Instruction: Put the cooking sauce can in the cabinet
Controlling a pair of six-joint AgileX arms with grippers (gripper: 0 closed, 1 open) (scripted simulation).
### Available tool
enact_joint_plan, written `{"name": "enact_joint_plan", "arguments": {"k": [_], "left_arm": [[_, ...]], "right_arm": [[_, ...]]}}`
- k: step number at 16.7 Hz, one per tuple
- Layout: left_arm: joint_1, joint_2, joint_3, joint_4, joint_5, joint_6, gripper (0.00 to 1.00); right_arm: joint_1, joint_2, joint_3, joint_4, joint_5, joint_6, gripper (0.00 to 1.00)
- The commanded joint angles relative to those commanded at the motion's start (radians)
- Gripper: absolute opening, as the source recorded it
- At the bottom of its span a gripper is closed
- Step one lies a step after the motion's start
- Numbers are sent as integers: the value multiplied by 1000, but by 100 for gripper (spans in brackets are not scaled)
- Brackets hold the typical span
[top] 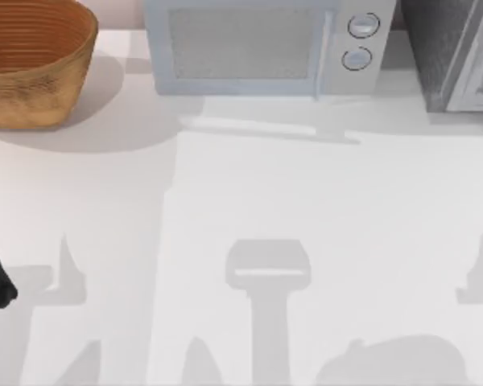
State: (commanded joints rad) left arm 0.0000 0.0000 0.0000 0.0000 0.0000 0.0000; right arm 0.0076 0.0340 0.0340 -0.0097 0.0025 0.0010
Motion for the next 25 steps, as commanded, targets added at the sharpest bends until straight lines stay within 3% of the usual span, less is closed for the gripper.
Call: {"name": "enact_joint_plan", "arguments": {"k": [6,18,22,25], "left_arm": [[0,0,0,0,0,0,100],[0,0,0,0,0,0,100],[0,0,0,0,0,0,100],[0,0,0,0,0,0,100]], "right_arm": [[41,295,348,-109,48,15,0],[138,1139,1599,-439,192,43,0],[174,1290,1794,-496,199,23,0],[184,1319,1831,-507,197,16,0]]}}
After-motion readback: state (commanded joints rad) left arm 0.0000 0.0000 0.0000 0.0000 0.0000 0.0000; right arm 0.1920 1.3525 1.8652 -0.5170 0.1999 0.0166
